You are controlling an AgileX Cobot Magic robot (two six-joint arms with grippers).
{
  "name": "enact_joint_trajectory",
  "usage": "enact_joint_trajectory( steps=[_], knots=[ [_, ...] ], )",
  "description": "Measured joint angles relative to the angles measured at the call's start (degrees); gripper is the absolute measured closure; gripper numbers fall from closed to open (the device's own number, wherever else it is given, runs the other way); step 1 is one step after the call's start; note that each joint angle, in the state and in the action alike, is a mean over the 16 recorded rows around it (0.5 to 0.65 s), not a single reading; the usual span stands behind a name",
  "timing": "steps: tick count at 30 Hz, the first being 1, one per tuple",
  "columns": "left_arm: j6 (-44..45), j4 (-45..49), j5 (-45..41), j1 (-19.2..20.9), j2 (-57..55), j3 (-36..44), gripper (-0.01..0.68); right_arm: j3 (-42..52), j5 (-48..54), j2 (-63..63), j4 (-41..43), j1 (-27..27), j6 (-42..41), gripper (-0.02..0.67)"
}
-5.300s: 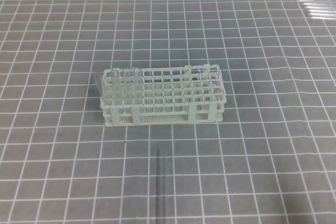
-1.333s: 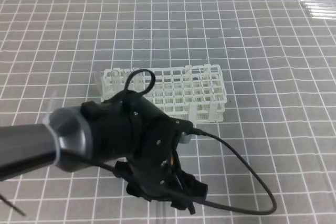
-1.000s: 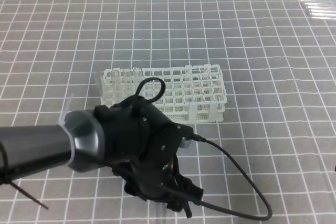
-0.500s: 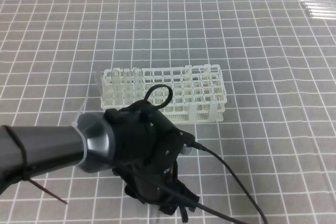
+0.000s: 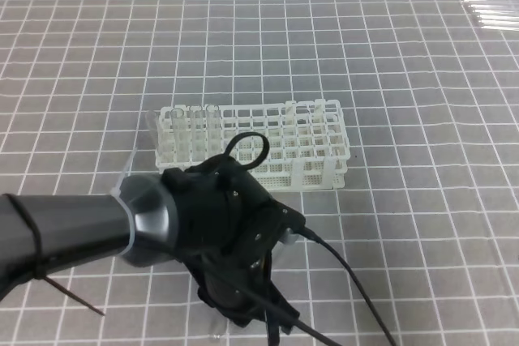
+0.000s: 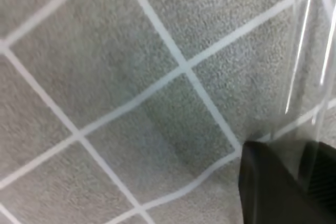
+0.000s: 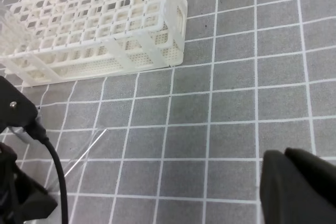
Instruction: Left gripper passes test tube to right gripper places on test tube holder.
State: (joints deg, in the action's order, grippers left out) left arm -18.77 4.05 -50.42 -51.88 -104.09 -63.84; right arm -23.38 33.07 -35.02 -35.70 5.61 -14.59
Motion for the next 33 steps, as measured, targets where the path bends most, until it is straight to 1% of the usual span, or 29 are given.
enact_joint_trajectory(
  steps=[2, 9, 13, 17, 21, 24, 29, 33],
  knots=[
    [0.71, 0.39, -0.22, 0.0, 0.69, 0.02, 0.606, -0.04, 0.41, 0.0, -0.16, 0.0, -0.16, 0.662],
    [2.22, 2.11, -0.63, 0.0, 5.88, 0.28, 0.613, -1.6, 3.84, -0.02, -0.63, 0.0, -1.22, 0.662],
    [1.91, 3.36, 0.32, 0.01, 11.35, 1.53, 0.601, -3.52, 6.49, -0.28, -0.9, 0.0, -1.86, 0.662],
    [0.98, 4.76, 2.6, 0.01, 18.72, 4.51, 0.583, -5.67, 8.99, -1.19, -1.54, 0.0, -2.28, 0.662],
    [-1.44, 6.72, 6.15, 0.05, 27.24, 9.71, 0.589, -7.47, 11.05, -3.08, -3.06, 0.0, -3.06, 0.662],
    [-4.41, 8.62, 10.18, 0.25, 33.71, 14.82, 0.608, -8.35, 12.12, -5.08, -5.24, 0.0, -4.29, 0.662],
    [-11.27, 12.42, 18.74, 0.77, 42.72, 24.03, 0.614, -9.86, 13.41, -9.26, -9.84, 0.5, -7.1, 0.662],
    [-17.34, 16.34, 26.19, 1.18, 47.38, 30.48, 0.626, -12.03, 13.5, -12.87, -13.01, 2.79, -9.37, 0.662]
  ],
)
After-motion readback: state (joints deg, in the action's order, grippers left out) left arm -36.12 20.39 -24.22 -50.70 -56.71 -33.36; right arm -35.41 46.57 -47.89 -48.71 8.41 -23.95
